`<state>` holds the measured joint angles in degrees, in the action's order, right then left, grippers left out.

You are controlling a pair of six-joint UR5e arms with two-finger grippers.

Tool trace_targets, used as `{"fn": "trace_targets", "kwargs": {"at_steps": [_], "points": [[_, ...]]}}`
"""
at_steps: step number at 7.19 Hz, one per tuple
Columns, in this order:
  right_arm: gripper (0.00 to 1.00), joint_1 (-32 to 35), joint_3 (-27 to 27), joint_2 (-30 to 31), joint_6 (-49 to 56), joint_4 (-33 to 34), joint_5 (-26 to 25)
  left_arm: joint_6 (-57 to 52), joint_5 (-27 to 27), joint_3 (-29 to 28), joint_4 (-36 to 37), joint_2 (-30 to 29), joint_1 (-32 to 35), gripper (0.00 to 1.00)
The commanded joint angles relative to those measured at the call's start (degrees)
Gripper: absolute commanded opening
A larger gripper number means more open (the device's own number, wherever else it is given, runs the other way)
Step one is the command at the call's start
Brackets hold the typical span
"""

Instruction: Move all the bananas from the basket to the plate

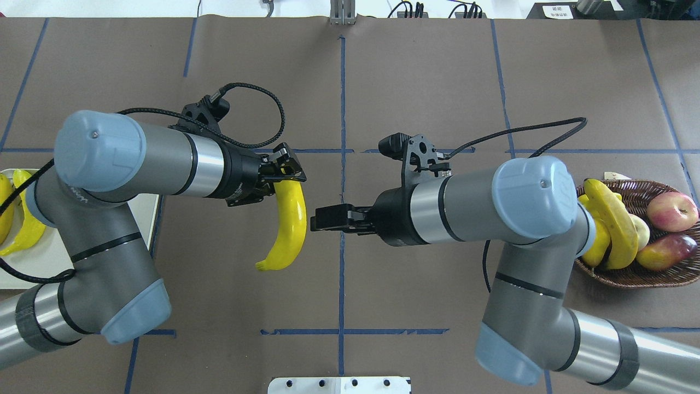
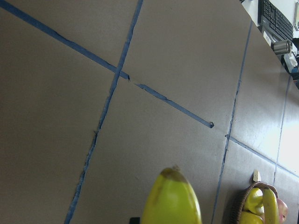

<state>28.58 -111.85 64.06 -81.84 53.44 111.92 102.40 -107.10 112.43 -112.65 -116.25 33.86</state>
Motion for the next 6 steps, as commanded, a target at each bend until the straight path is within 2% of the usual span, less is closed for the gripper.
{"fn": "trace_targets", "kwargs": {"at_steps": [1,2,3,4,5,6], "points": [[0.99,10.0,-0.5,5.1,0.7,0.1,11.8,-0.4,-0.2,6.3,23.3,1.4,2.2,0.0],[0.99,13.7,-0.5,7.7,1.8,0.2,15.7,-1.6,-0.4,7.4,29.9,1.7,4.7,0.0],[0.99,16.0,-0.4,11.5,5.6,0.2,17.7,-5.4,-0.3,11.5,36.4,6.4,6.5,0.0],[0.99,17.5,-0.4,15.0,10.0,0.3,18.1,-7.1,-0.4,14.1,37.8,12.0,9.3,0.0],[0.99,19.6,-0.6,16.4,15.7,5.1,18.9,-11.7,-0.4,15.4,37.6,17.1,11.0,0.0],[0.99,21.1,-0.8,16.4,23.3,13.1,19.6,-16.4,-0.4,15.5,36.9,20.3,13.2,0.0]]}}
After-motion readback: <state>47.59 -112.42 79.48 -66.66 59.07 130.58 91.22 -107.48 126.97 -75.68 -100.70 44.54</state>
